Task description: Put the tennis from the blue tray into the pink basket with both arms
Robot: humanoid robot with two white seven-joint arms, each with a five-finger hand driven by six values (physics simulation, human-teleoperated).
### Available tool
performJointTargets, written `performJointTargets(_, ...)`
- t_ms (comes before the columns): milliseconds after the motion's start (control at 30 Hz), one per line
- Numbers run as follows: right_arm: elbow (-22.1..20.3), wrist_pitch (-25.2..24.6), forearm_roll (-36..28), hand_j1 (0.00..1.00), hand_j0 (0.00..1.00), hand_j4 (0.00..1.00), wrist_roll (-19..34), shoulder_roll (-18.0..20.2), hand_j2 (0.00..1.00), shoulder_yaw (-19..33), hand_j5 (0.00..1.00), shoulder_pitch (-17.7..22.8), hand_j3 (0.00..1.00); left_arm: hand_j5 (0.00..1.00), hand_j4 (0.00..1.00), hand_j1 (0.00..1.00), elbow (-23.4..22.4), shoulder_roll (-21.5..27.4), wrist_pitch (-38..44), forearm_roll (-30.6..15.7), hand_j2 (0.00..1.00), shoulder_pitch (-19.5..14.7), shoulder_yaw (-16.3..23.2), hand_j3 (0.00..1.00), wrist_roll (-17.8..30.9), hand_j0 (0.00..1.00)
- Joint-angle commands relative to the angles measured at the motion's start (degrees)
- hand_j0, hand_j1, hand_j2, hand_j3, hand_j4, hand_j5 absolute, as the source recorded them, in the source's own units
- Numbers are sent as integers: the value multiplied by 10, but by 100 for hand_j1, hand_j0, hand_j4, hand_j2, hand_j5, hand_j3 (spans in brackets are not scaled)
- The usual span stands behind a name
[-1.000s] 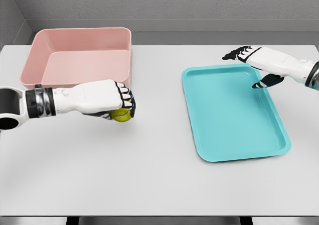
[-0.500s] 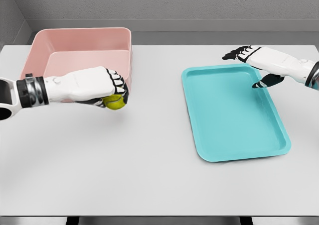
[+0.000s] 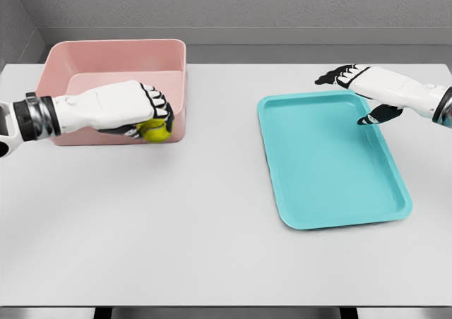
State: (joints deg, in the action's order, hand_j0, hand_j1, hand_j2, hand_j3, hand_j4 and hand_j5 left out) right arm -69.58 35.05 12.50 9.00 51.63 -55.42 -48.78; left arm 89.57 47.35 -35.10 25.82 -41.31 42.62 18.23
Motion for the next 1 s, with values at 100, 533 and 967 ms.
performJointTargets(100,1,-1,-4,100,100,100,0,0,100,0,100,0,100,52,52,52,-1,0,1,-2,52,-2,-3,52,0,52)
performJointTargets(533,8,-1,-4,100,100,100,-2,0,100,1,100,-1,100,52,52,52,-22,2,1,-2,52,-12,-12,52,0,52)
performJointTargets(967,8,-1,-4,100,100,100,-2,0,100,1,100,-1,100,52,52,52,-49,-1,1,-1,52,-14,-31,52,0,52)
